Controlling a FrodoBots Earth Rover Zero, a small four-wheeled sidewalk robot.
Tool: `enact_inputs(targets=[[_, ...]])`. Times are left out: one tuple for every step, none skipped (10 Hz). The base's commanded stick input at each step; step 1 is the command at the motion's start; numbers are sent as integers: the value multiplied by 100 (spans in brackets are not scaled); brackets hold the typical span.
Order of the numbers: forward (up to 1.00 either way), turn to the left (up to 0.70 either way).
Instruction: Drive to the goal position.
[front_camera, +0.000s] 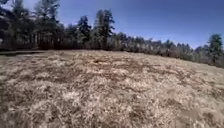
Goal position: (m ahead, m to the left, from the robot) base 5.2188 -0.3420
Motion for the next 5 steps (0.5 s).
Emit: enact_inputs(targets=[[70, 0], [70, 0], [70, 0], [70, 0], [70, 0]])
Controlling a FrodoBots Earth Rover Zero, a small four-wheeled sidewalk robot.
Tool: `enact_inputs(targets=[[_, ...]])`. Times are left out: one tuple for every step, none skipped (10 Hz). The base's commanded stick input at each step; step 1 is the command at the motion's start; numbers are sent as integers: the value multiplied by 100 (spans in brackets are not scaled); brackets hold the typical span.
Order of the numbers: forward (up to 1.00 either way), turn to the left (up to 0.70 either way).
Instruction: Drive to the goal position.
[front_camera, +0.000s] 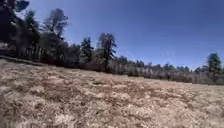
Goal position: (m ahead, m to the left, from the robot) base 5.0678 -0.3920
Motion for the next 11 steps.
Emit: enact_inputs(targets=[[70, 0], [70, -31], [70, -34], [70, -26], [70, -5], [70, 0], [70, 0], [70, 0], [70, 0], [70, 0], [70, 0]])
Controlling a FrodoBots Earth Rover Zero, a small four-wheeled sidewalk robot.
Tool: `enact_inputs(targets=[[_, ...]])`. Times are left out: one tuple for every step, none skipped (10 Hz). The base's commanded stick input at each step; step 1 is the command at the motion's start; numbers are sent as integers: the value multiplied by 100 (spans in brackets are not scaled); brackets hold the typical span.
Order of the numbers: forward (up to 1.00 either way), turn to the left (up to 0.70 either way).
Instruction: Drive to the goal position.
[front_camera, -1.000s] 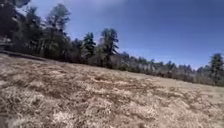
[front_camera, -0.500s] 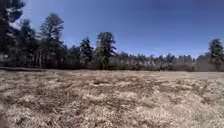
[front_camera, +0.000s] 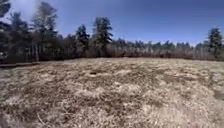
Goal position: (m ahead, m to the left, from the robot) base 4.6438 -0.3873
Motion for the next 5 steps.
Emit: enact_inputs(targets=[[70, 0], [70, 0], [70, 0], [70, 0], [70, 0]])
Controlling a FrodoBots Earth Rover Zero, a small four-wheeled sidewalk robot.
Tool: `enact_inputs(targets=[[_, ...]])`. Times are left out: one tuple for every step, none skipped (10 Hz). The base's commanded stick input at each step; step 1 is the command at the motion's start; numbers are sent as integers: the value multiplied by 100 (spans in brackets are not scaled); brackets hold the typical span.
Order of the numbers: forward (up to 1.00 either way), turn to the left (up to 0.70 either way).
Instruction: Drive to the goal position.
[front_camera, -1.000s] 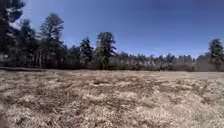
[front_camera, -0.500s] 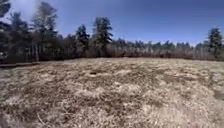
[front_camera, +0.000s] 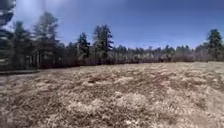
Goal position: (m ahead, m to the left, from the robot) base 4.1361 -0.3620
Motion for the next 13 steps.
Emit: enact_inputs(targets=[[70, 0], [70, 0], [70, -3], [70, -27], [70, -33], [70, -35], [70, -19], [70, 0], [70, 0], [70, 0], [70, 0], [70, 0], [70, 0]])
